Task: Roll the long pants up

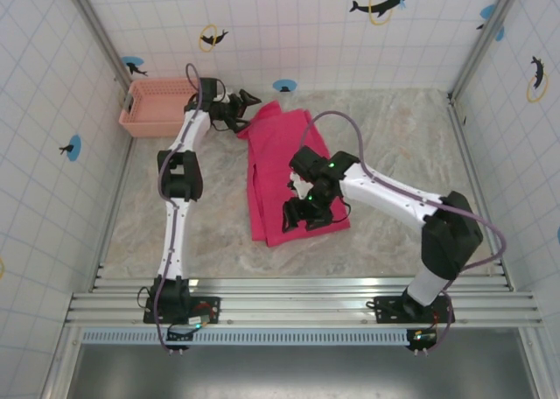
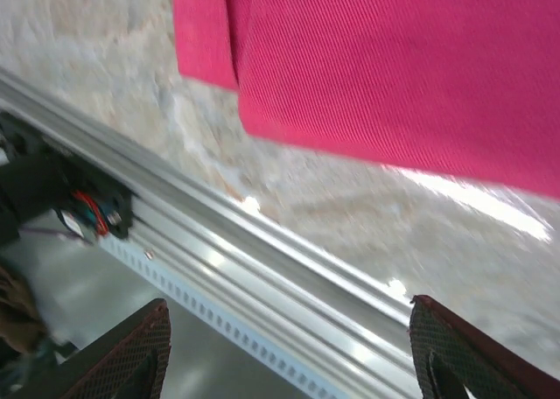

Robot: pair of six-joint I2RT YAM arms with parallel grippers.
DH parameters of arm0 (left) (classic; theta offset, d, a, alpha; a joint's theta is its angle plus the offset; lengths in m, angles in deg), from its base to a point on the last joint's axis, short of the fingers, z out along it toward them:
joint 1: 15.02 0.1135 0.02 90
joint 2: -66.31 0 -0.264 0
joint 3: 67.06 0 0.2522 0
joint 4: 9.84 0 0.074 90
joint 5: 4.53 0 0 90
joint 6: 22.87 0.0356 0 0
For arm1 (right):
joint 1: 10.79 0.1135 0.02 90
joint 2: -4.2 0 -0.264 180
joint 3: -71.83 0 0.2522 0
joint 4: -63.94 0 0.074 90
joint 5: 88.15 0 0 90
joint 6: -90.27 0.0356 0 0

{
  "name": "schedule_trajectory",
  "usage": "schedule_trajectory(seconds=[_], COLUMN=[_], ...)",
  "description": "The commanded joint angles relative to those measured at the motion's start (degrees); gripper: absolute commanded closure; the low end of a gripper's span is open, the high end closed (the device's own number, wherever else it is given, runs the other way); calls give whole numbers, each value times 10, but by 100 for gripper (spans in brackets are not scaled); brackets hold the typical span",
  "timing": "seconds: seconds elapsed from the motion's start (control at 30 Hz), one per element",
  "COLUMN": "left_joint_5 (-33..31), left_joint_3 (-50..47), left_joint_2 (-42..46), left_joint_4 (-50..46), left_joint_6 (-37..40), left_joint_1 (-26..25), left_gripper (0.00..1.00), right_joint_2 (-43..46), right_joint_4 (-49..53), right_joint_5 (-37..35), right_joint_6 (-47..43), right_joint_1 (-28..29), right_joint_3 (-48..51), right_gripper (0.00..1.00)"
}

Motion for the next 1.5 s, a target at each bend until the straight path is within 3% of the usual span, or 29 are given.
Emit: schedule_trajectory(seconds=[0.0, 0.23, 0.33, 0.43, 0.63, 0.77, 0.9, 0.97, 1.03, 1.13, 1.2, 1.47], left_joint_5=[-17, -98, -156, -223, -308, -345, -458, -473, -444, -360, -379, -432], left_joint_3=[-4, -3, 1, -28, -284, -476, -629, -683, -748, -810, -825, -806], left_joint_2=[63, 139, 172, 217, 388, 505, 636, 692, 739, 781, 796, 803], left_joint_4=[-19, -23, -116, -212, -231, -215, -214, -217, -211, -198, -208, -246], left_joint_6=[12, 59, 153, 252, 365, 414, 481, 482, 462, 460, 479, 531], left_joint_1=[-1, 20, 28, 29, 28, 25, -12, -29, -30, -34, -58, -85], left_gripper=[3, 2, 3, 3, 2, 3, 2, 3, 2, 3, 3, 2], right_joint_2=[58, 90, 75, 54, 27, -22, -73, -95, -110, -116, -117, -83], right_joint_4=[128, 145, 98, 37, -109, -140, -146, -139, -134, -132, -112, -17], right_joint_5=[-107, -359, -454, -495, -492, -472, -448, -429, -409, -350, -320, -204], right_joint_6=[-115, -273, -359, -429, -515, -559, -580, -589, -589, -583, -585, -596], right_joint_1=[4, 37, 77, 108, 118, 108, 101, 99, 95, 84, 83, 93], right_joint_3=[2, 37, 67, 90, 147, 149, 129, 116, 106, 93, 75, 3], right_gripper=[27, 28, 27, 27, 27, 28, 32, 36, 43, 59, 71, 92])
